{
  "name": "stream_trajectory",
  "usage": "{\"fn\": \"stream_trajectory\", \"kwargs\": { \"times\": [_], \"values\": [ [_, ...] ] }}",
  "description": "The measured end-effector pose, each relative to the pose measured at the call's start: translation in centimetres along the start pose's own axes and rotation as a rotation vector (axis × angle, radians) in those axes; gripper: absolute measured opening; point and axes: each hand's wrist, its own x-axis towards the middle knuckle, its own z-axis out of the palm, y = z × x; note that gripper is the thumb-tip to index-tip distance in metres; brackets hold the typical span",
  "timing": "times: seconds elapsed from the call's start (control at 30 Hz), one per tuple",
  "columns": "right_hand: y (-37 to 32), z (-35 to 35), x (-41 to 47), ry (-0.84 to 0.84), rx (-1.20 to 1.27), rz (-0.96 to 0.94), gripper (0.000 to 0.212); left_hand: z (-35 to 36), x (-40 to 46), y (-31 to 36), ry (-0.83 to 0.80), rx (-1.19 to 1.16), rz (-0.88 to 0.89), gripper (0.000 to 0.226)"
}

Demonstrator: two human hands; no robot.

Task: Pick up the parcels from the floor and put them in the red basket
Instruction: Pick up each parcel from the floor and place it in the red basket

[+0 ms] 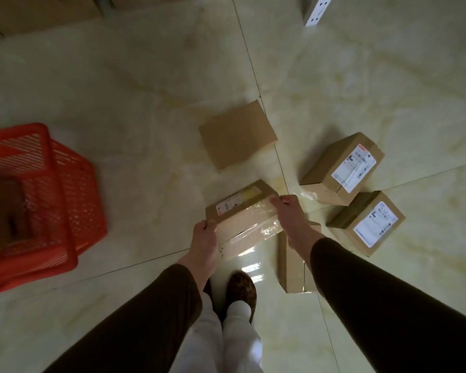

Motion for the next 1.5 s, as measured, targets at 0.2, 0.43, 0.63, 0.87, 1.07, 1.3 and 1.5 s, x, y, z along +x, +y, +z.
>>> {"fn": "stream_trajectory", "kwargs": {
  "times": [0.2, 0.43, 0.63, 0.87, 1.07, 1.3, 1.5],
  "values": [
    [-4.2, 0.5, -5.7, 0.005, 0.158, -0.018, 0.036, -4.0, -5.2, 5.2, 0.085, -0.109, 0.110, 0.022],
    [-11.2, 3.7, -13.7, -0.033, 0.233, -0.134, 0.039, -10.0, -11.9, 11.7, 0.096, -0.236, 0.226, 0.019],
    [-14.7, 10.0, -20.5, -0.067, 0.295, -0.169, 0.015, -18.8, -14.8, 14.1, 0.106, -0.353, 0.300, 0.019],
    [-15.2, 21.2, -27.7, -0.114, 0.323, -0.208, 0.019, -31.3, -15.0, 13.6, 0.147, -0.493, 0.226, 0.025],
    [-15.1, 27.9, -30.2, -0.202, 0.286, -0.219, 0.018, -38.0, -13.2, 12.7, 0.198, -0.539, 0.198, 0.031],
    [-15.3, 33.5, -31.7, -0.256, 0.224, -0.126, 0.028, -43.5, -10.7, 12.7, 0.207, -0.582, 0.169, 0.033],
    [-14.2, 38.1, -33.5, -0.301, 0.206, 0.004, 0.057, -48.9, -8.3, 12.5, 0.169, -0.469, 0.196, 0.029]
  ]
}}
